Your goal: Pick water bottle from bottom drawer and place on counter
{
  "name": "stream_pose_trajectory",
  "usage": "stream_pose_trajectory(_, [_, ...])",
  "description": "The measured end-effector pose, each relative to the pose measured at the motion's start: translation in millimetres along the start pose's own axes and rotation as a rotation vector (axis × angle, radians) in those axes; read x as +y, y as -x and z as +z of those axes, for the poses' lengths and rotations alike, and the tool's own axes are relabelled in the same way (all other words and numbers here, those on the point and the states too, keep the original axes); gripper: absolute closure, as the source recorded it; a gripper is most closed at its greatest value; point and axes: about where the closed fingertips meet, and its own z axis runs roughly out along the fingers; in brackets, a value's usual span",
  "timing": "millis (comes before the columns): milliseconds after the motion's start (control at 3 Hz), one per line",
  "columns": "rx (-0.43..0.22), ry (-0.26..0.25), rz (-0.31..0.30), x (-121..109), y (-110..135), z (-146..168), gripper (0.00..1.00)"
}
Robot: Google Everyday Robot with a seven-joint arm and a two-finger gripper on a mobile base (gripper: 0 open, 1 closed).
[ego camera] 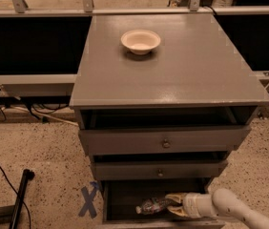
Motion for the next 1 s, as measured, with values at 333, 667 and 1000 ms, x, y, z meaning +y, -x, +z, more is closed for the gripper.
stream_pose_trajectory(333, [-0.002,0.008,0.028,8.4,11.6,-27.5,1.00])
stream_pose_trajectory(667, [-0.038,-0.008,0.010,4.5,33.6,-56.8,1.00])
stream_pose_trajectory(1000, [-0.003,0.030,0.020,7.9,36.9,-60.6,1.00])
